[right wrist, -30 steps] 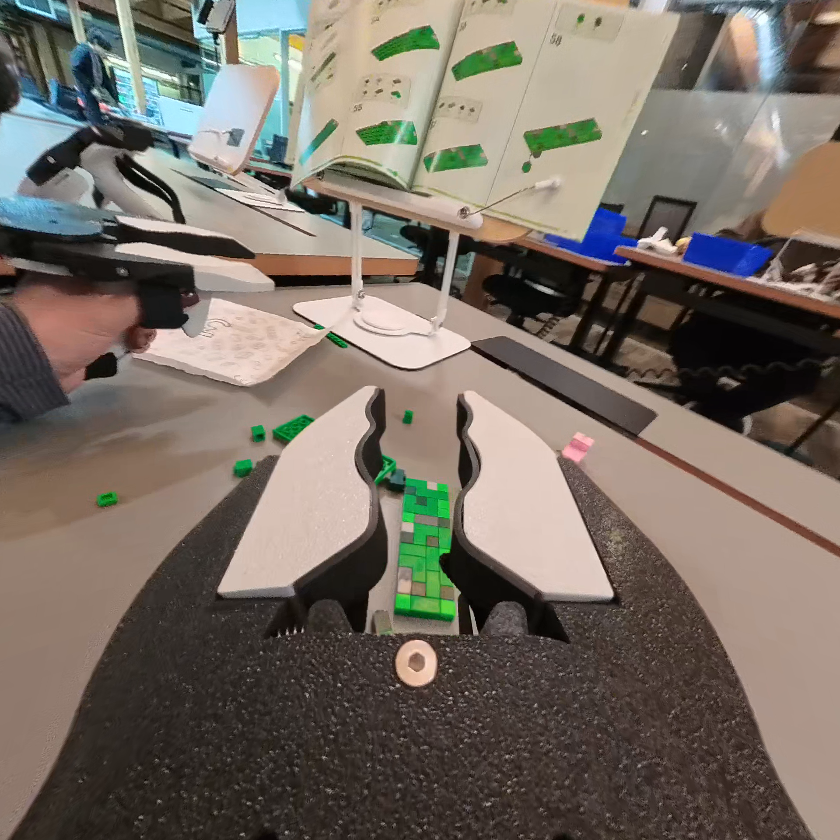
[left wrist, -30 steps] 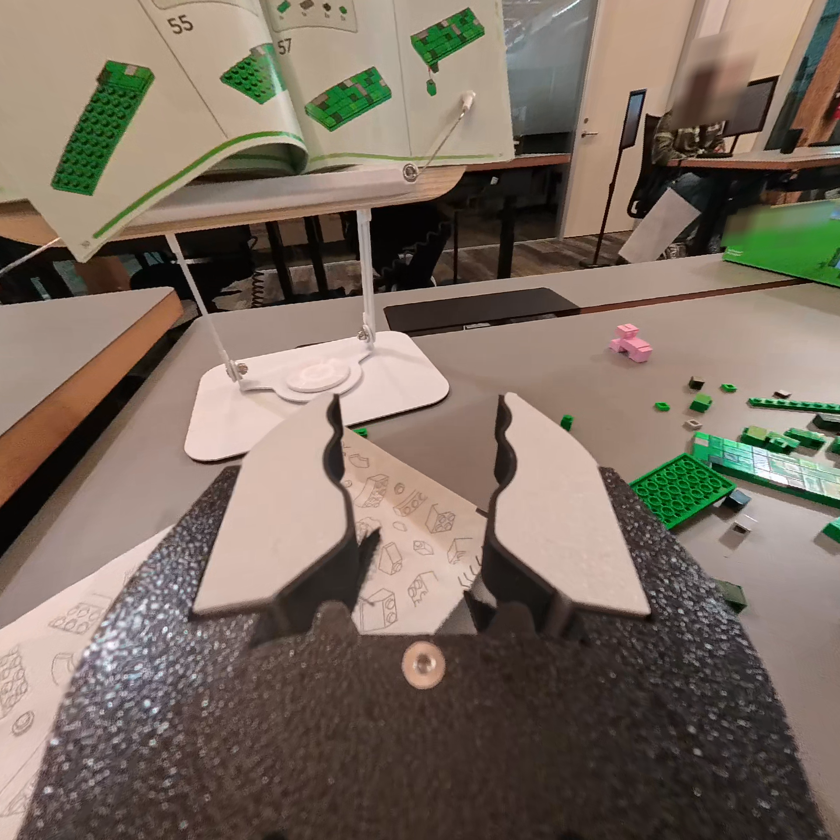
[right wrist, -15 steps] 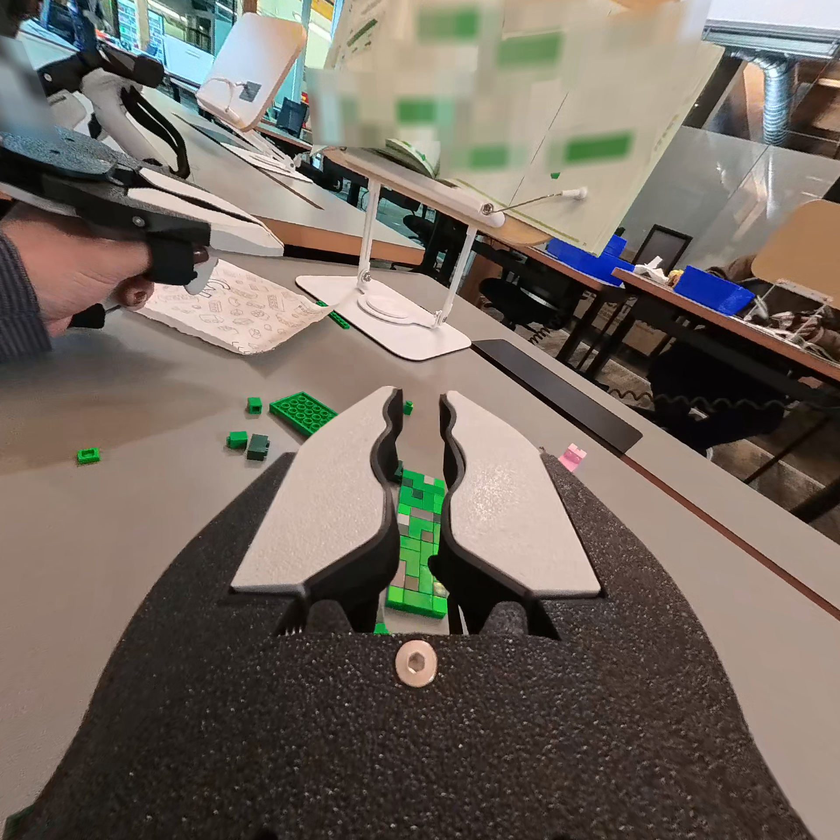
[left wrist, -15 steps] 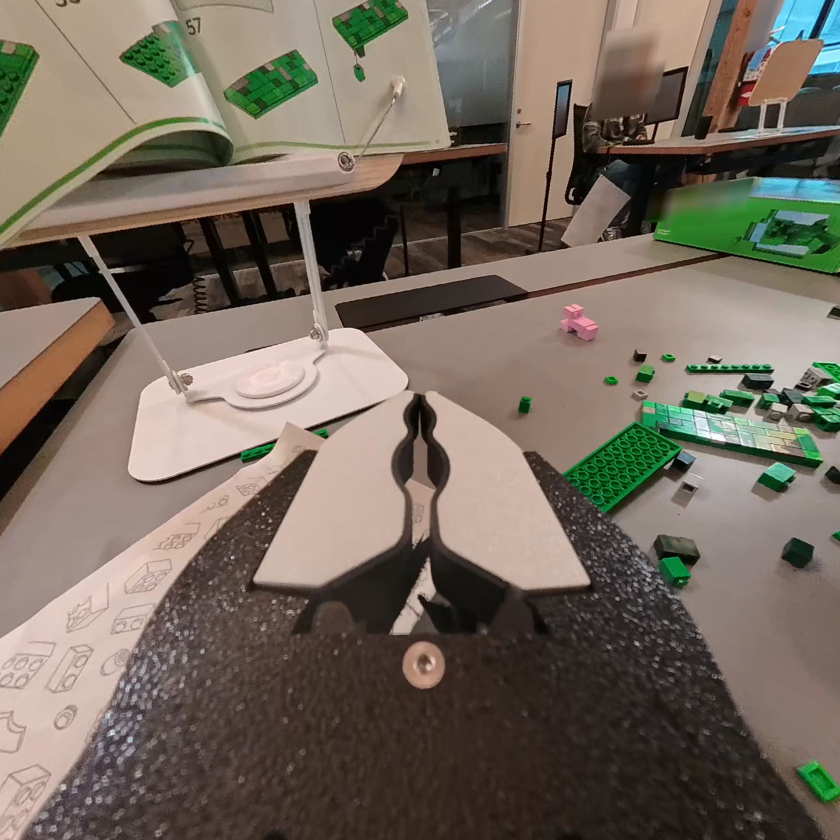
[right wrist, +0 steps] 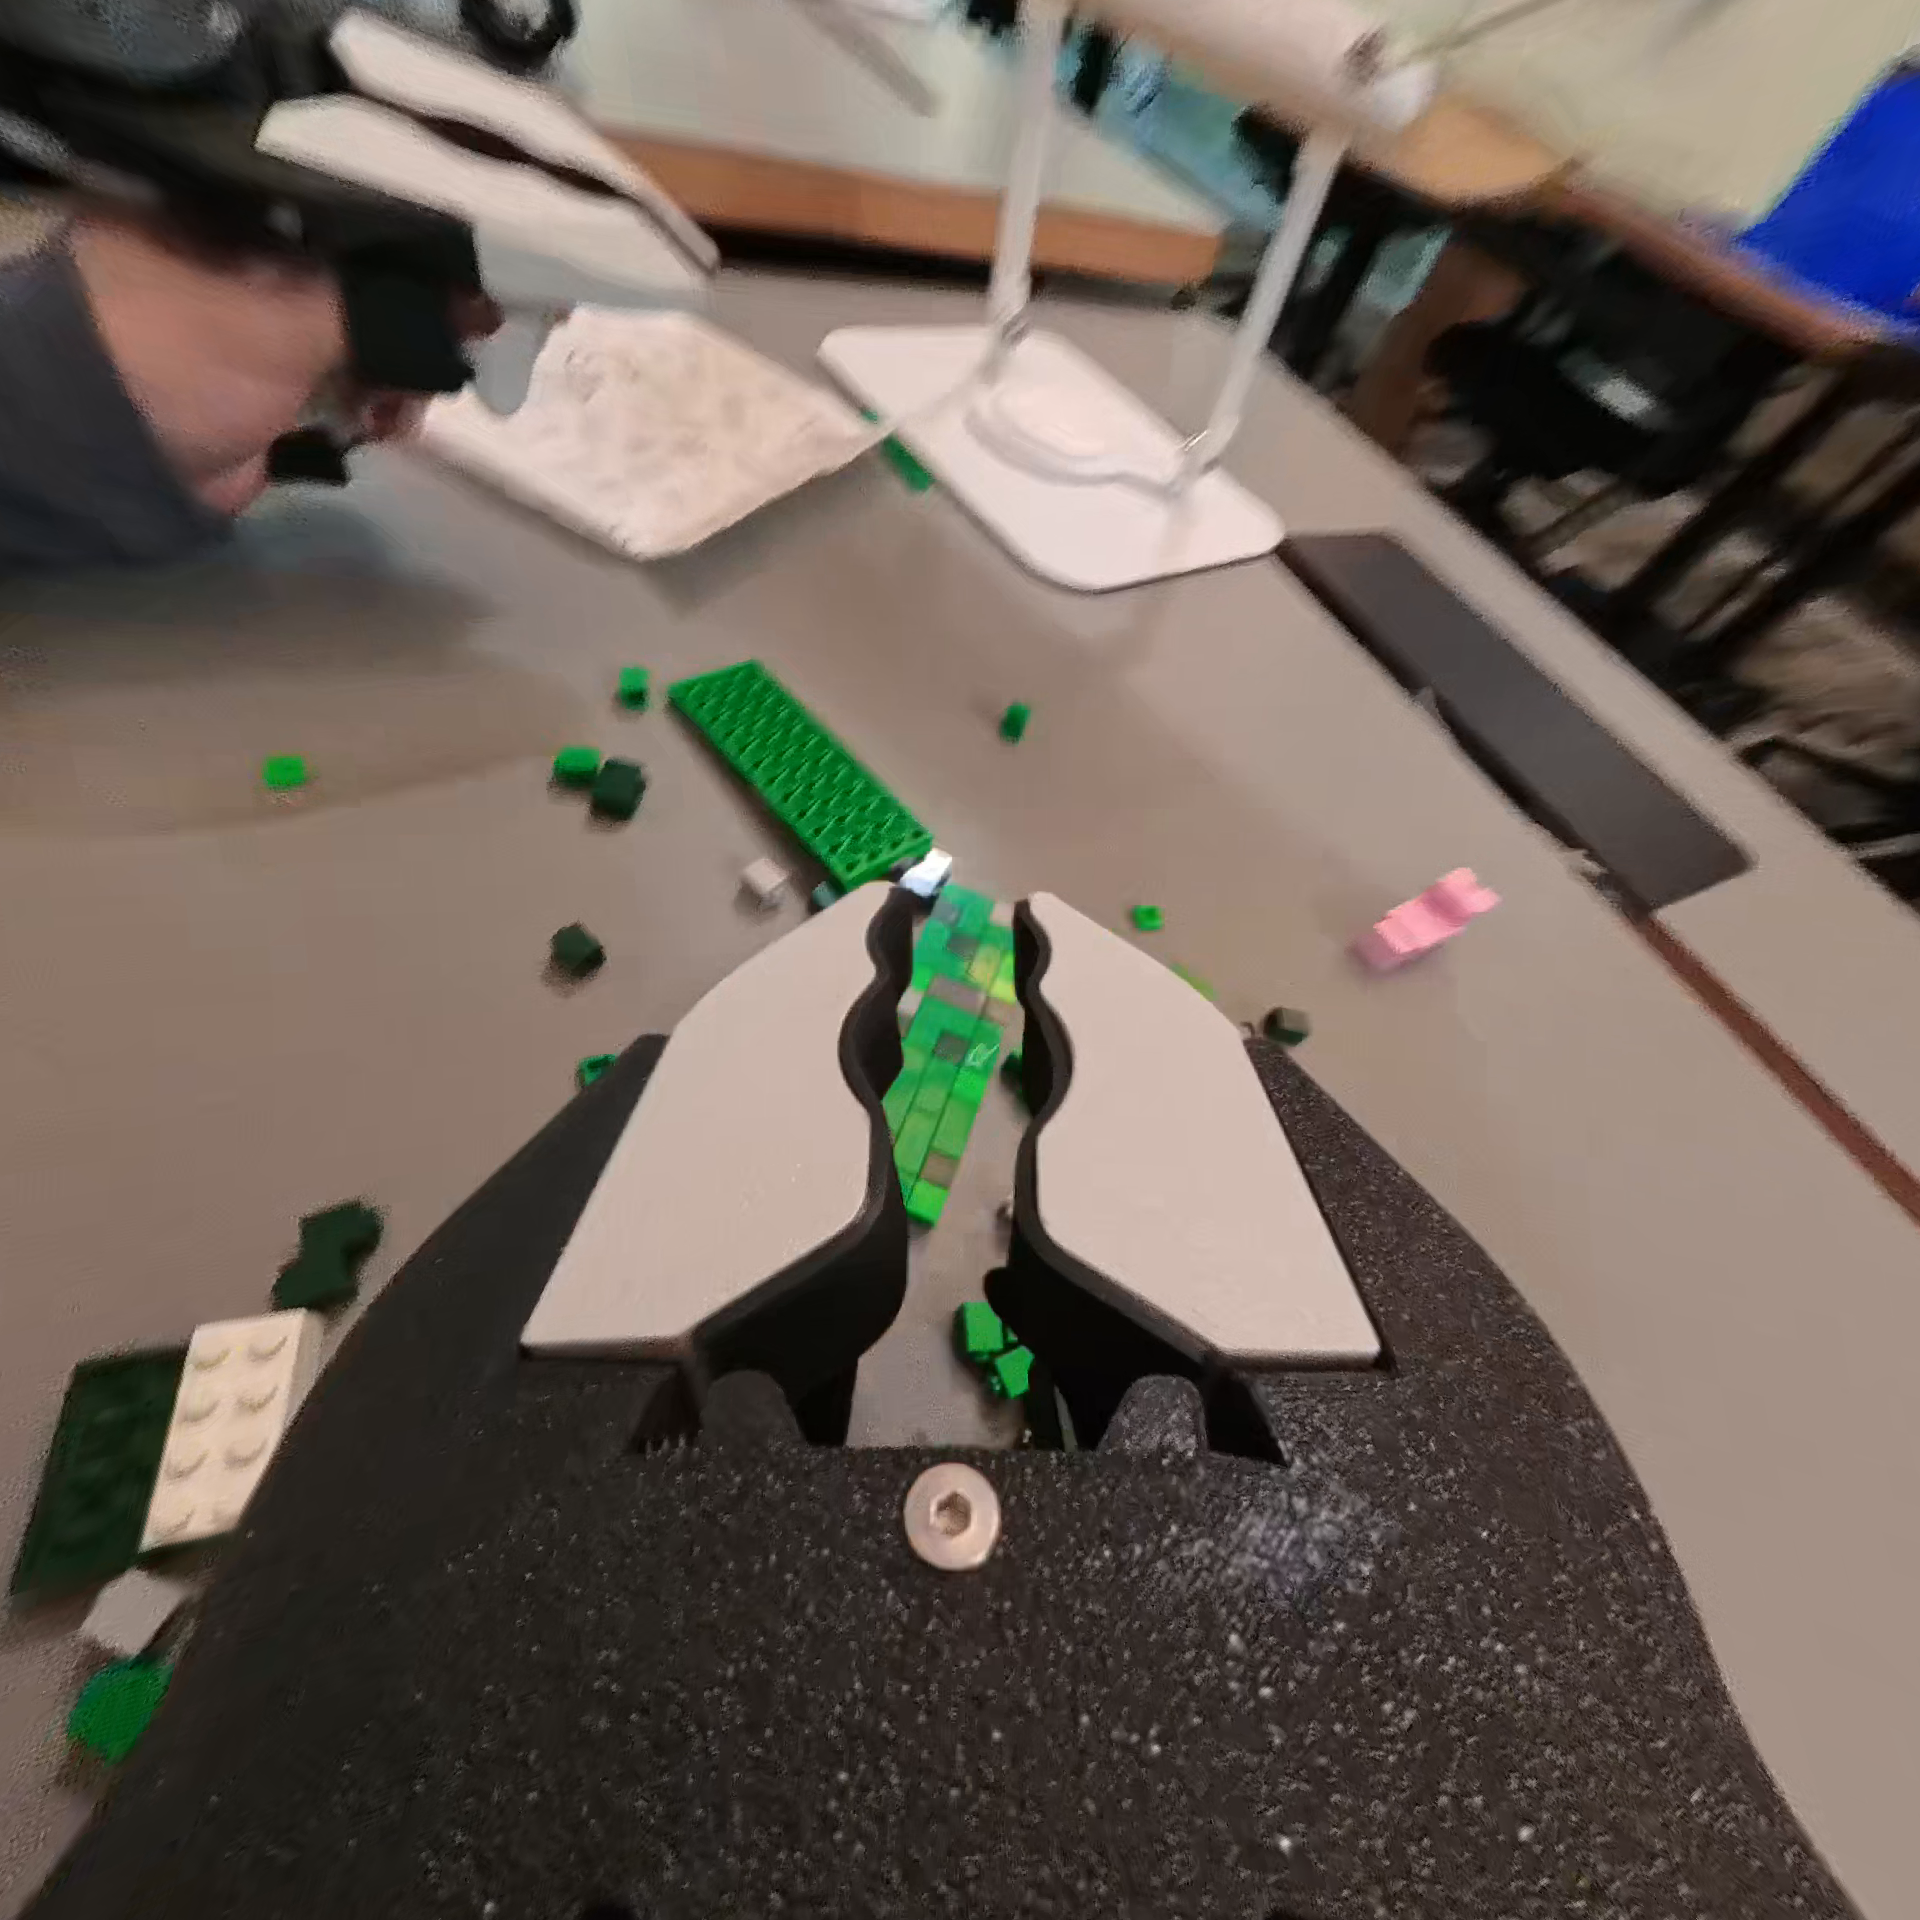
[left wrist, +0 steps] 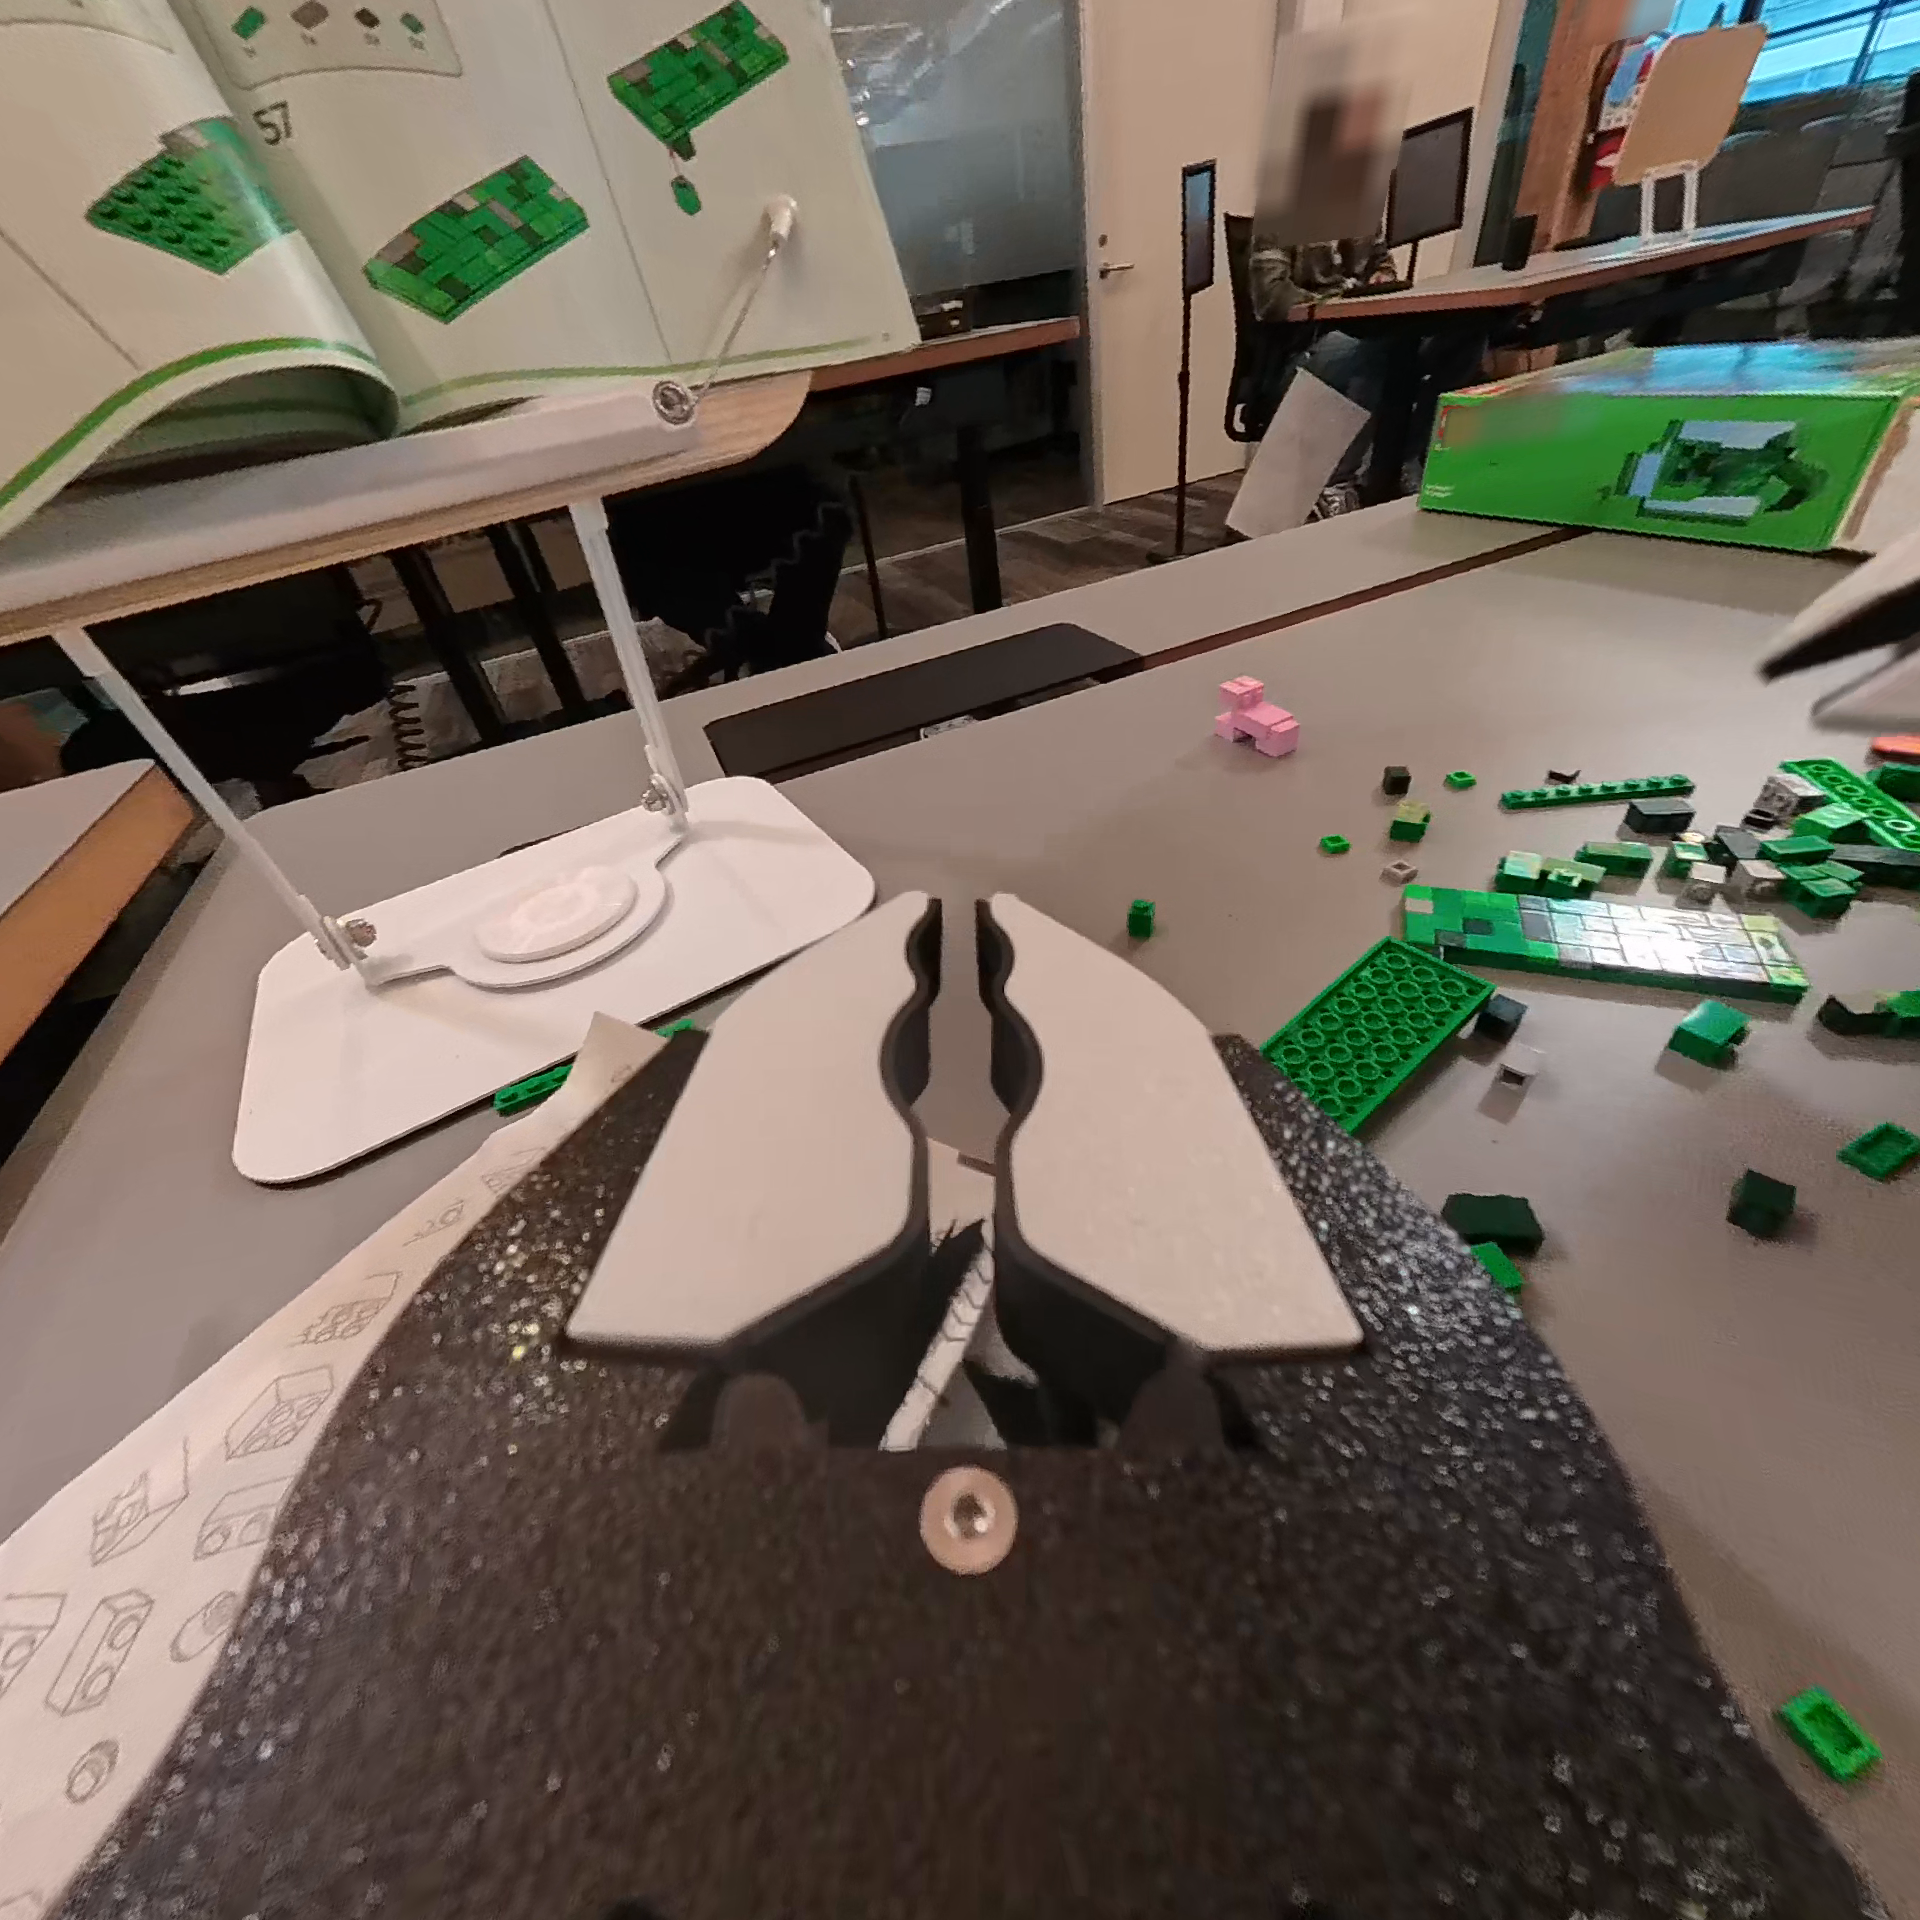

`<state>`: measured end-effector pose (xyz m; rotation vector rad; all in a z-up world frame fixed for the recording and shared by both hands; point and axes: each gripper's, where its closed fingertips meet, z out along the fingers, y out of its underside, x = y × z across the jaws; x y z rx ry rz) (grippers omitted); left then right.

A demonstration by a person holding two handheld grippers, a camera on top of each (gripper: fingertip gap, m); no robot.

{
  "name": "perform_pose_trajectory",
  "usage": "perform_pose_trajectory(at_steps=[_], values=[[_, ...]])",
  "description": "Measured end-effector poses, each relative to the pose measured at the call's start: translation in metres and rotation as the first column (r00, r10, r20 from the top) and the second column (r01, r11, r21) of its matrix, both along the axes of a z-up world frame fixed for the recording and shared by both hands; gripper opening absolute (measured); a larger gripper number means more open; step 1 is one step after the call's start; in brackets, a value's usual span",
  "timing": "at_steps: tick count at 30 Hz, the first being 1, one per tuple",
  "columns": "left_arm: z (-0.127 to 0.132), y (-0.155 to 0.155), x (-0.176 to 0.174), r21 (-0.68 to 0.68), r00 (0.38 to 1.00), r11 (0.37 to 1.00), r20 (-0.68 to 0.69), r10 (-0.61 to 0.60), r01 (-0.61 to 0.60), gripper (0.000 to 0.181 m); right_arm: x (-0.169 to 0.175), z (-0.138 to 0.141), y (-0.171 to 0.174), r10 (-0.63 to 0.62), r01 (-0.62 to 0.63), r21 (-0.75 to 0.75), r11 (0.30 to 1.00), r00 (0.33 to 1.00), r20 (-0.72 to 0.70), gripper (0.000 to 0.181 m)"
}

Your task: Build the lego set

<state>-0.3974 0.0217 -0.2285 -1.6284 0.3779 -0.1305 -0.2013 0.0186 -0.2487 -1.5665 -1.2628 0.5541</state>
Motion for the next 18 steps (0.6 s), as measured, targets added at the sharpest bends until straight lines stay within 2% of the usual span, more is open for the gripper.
perform_pose_trajectory(at_steps=[3,9,13,18], values=[[-0.002,0.000,0.004,-0.013,1.000,1.000,0.002,-0.021,0.021,0.006,-0.009,-0.013,-0.013,0.108,-0.105,-0.046,0.993,0.992,0.072,0.018],[-0.002,0.000,0.003,-0.014,1.000,1.000,0.007,-0.028,0.028,0.006,-0.018,-0.024,-0.029,0.226,-0.211,-0.122,0.970,0.965,0.130,0.015],[0.000,0.000,0.001,-0.016,1.000,1.000,0.017,-0.022,0.022,0.010,-0.020,-0.038,-0.049,0.330,-0.294,-0.195,0.936,0.925,0.188,0.013],[0.004,-0.002,-0.005,0.001,0.998,1.000,0.061,-0.012,0.012,0.010,-0.015,-0.058,-0.065,0.409,-0.330,-0.285,0.900,0.866,0.289,0.011]])
